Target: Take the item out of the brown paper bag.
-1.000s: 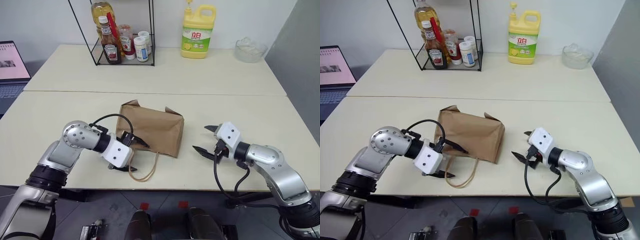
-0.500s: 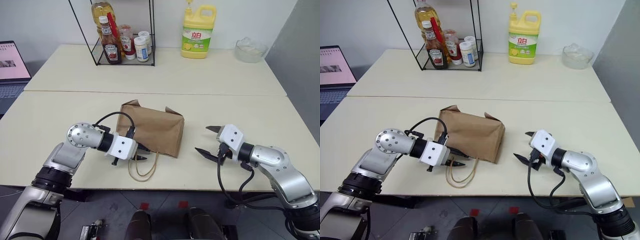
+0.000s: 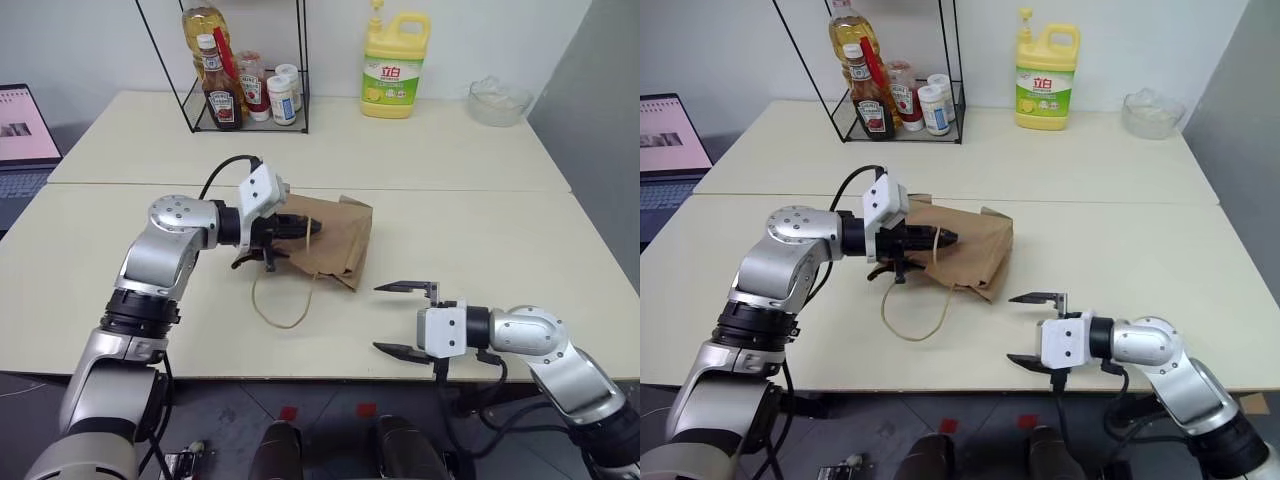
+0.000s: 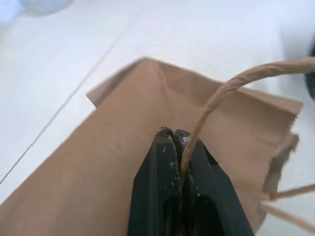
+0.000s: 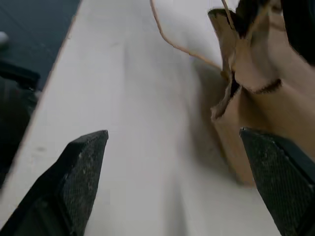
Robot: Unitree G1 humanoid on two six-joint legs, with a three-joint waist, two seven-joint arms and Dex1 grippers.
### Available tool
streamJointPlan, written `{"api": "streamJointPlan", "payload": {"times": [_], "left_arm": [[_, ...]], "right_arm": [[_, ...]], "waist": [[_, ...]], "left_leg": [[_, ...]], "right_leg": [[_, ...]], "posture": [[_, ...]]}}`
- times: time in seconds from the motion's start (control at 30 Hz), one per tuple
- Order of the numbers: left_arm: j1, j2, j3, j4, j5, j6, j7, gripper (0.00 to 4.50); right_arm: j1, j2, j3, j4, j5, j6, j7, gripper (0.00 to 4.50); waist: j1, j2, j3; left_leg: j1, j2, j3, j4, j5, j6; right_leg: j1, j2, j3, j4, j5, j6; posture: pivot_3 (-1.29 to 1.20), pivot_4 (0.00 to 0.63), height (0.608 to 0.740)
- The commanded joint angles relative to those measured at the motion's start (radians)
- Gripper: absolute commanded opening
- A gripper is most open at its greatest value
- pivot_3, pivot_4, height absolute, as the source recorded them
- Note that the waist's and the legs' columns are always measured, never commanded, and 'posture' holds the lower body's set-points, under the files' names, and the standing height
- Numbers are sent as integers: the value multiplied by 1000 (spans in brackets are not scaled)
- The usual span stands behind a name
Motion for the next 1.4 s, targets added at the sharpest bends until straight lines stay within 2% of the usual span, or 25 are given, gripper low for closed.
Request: {"api": "streamJointPlan", "payload": {"times": [0.03, 0.23, 0.43, 0.7, 1.0, 1.1, 1.4], "left_arm": [[-16, -13, 24, -31, -18, 30, 29, 70], [-17, -32, 27, -18, -14, 46, 60, 70], [-41, -46, 28, 15, -7, 40, 73, 70], [-73, -70, 32, 51, -1, 28, 107, 70], [-65, -62, 38, 38, -4, 30, 104, 70], [-64, -62, 40, 33, -3, 30, 106, 0], [-85, -58, 54, 53, 1, 16, 115, 0]], "right_arm": [[-31, 37, 14, 52, -81, -180, -69, 4500], [-68, 137, 51, 121, -180, -357, -173, 4500], [-139, 241, 93, 257, -306, -422, -291, 4500], [-242, 372, 199, 428, -500, -383, -392, 4500], [-323, 450, 217, 531, -563, -322, -490, 4500], [-323, 434, 233, 545, -541, -340, -465, 3909], [-279, 328, 272, 552, -498, -389, -372, 652]], "waist": [[0, 0, 0], [2, 0, 0], [5, 0, 0], [6, 0, 0], [6, 0, 0], [6, 0, 0], [4, 0, 0]], "left_leg": [[0, 0, 0, 0, 0, 0], [0, 0, 0, 0, 2, -3], [1, 0, 0, 1, 2, -3], [1, 0, -1, 2, 2, -4], [1, 0, -1, 2, 2, -4], [1, 0, -1, 2, 2, -4], [1, 0, -1, 2, 2, -3]], "right_leg": [[0, 0, 0, 0, 0, 0], [1, 0, 0, 0, 0, 0], [1, 0, -1, 0, 0, 0], [2, -1, -1, 1, 0, 0], [2, -1, -1, 1, 0, 0], [2, -1, -1, 1, 0, 0], [2, -1, -1, 1, 0, 0]], "posture": [[0, 150, 740], [0, 150, 740], [0, 150, 740], [0, 150, 740], [0, 150, 740], [0, 150, 740], [0, 150, 740]]}}
